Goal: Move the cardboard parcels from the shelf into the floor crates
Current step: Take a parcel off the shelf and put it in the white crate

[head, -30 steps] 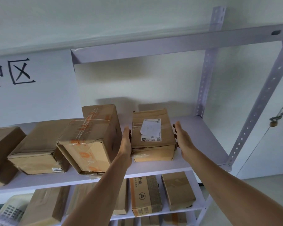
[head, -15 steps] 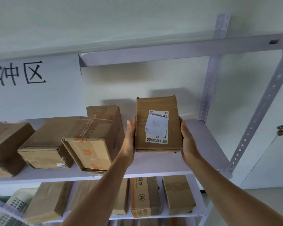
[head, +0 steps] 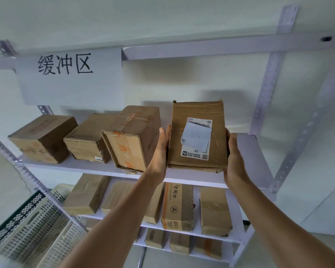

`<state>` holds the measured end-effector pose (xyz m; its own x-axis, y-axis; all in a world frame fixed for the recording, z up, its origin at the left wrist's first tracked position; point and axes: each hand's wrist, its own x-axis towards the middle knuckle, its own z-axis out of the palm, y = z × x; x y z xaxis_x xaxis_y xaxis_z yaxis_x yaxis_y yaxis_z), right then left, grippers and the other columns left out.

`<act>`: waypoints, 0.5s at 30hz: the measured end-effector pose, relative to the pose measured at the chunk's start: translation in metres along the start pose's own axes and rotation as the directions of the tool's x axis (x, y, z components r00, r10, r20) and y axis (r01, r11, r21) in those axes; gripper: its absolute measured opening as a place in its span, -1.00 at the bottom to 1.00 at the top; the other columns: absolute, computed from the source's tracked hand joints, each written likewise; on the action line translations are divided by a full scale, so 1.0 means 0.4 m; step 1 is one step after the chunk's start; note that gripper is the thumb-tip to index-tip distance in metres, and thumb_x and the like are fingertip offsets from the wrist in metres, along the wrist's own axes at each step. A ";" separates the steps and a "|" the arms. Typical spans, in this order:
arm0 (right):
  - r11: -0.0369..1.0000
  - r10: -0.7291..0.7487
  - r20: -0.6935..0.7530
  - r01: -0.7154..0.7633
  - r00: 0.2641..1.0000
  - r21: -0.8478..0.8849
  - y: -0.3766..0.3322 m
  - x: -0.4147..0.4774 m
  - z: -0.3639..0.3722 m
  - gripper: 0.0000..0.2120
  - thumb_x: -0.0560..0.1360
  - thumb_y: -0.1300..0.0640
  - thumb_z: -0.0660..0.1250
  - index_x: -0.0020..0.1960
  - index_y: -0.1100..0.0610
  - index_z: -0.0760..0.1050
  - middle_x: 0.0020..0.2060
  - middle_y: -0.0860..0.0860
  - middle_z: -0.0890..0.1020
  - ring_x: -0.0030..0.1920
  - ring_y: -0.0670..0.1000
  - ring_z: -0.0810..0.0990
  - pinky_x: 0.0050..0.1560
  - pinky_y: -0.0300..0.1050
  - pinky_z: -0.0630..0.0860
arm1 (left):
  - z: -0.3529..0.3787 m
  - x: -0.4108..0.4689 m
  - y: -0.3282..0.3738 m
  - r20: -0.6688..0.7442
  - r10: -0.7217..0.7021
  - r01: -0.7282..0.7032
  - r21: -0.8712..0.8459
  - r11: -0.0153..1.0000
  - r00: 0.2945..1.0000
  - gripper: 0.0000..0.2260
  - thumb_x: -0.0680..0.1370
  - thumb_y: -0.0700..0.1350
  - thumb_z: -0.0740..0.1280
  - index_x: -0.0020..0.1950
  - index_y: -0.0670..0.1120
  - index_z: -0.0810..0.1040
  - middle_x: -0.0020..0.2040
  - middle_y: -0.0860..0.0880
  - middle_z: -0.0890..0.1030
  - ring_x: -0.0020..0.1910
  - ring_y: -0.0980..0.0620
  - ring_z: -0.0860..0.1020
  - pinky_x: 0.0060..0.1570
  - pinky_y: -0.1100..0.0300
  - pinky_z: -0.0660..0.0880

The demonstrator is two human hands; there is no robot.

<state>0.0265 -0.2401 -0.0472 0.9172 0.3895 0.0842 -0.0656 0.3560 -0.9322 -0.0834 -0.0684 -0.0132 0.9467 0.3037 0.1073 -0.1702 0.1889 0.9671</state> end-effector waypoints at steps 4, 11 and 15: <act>0.999 -0.025 0.017 0.025 1.000 -0.019 -0.029 -0.049 0.026 -0.33 0.57 -0.40 0.07 0.57 -0.13 0.40 0.27 -0.06 0.72 0.24 0.03 0.73 0.17 0.05 0.70 | 0.006 -0.062 0.038 -0.017 0.026 -0.026 -0.010 1.000 1.000 -0.43 0.78 0.21 -0.26 0.62 0.13 0.36 0.56 -0.06 0.55 0.54 -0.08 0.52 0.42 0.04 0.56; 0.999 -0.013 0.030 0.014 0.999 -0.038 -0.086 -0.160 0.118 -0.50 0.61 -0.40 -0.01 0.25 -0.32 0.64 0.17 -0.09 0.76 0.16 -0.01 0.75 0.13 0.00 0.72 | -0.041 -0.171 0.095 -0.094 0.073 -0.068 0.055 0.996 0.993 -0.39 0.77 0.20 -0.26 0.72 0.02 0.24 0.60 -0.15 0.48 0.58 -0.21 0.46 0.60 -0.33 0.30; 0.998 0.003 0.055 0.000 0.999 -0.058 -0.095 -0.245 0.197 -0.46 0.64 -0.41 -0.04 0.33 -0.28 0.61 0.21 -0.06 0.75 0.21 0.00 0.73 0.25 0.10 0.63 | -0.102 -0.270 0.137 -0.079 0.113 -0.109 0.056 0.992 0.990 -0.35 0.77 0.21 -0.29 0.71 -0.01 0.27 0.59 -0.17 0.50 0.57 -0.23 0.47 0.59 -0.32 0.32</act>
<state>-0.0917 -0.2250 0.0079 0.8942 0.4364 0.1003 -0.0428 0.3062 -0.9510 -0.2060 -0.0527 0.0190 0.8969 0.3955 0.1977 -0.2567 0.1016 0.9611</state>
